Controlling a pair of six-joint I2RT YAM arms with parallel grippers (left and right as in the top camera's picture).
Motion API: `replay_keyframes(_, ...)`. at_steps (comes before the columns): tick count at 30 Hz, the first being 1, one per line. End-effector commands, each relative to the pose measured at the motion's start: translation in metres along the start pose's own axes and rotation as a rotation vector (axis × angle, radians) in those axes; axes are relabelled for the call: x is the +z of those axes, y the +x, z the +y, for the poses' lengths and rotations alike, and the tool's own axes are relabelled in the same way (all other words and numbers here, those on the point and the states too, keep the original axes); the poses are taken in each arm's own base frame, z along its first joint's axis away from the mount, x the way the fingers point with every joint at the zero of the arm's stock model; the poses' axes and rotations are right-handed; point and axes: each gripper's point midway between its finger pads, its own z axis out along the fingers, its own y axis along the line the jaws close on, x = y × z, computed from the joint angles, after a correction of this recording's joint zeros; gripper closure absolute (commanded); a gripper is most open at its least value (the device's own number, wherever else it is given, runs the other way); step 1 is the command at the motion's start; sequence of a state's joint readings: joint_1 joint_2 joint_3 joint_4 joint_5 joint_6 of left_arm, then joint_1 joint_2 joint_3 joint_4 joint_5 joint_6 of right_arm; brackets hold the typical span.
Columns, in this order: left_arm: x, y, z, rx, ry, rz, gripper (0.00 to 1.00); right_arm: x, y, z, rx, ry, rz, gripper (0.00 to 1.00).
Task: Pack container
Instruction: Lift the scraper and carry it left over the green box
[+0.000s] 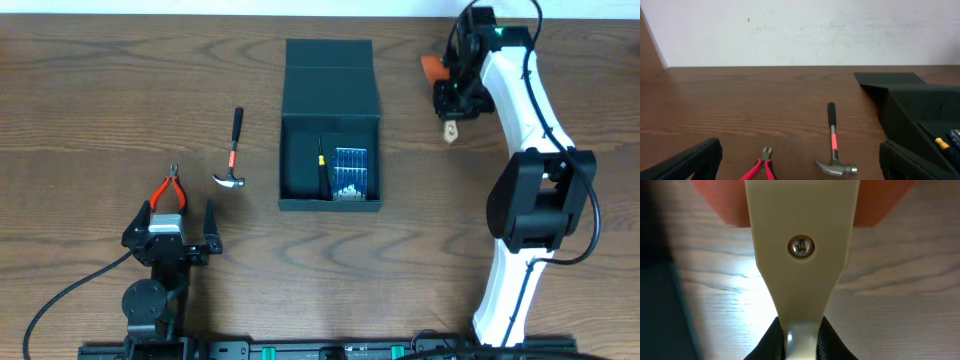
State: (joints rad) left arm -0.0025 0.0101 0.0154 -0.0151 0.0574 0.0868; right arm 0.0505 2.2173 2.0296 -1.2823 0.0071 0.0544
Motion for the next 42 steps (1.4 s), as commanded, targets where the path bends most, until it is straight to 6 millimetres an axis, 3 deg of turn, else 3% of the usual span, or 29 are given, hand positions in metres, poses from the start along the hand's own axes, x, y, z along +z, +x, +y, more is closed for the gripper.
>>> replay_keyframes(1,0.0,0.008,-0.003,0.014,0.017,0.019,0.02,-0.024,-0.014,0.019,-0.039,-0.02,-0.064,0.99)
replay_keyframes(6,0.0,0.008,-0.003,0.014,0.017,0.019,0.01,-0.05,-0.018,0.042,-0.081,-0.03,-0.098,0.99)
replay_keyframes(14,0.0,0.008,-0.003,0.014,0.017,0.019,0.01,-0.078,-0.002,0.096,-0.111,-0.065,-0.094,0.99)
replay_keyframes(28,0.0,0.008,-0.003,0.014,0.017,0.019,0.02,-0.087,0.053,0.201,-0.217,-0.107,-0.035,0.99)
replay_keyframes(35,0.0,0.008,-0.003,0.014,0.017,0.019,0.02,-0.088,0.074,0.225,-0.243,-0.107,-0.012,0.99)
replay_keyframes(42,0.0,0.008,-0.003,0.014,0.017,0.019,0.01,-0.088,0.08,0.226,-0.254,-0.099,0.005,0.99)
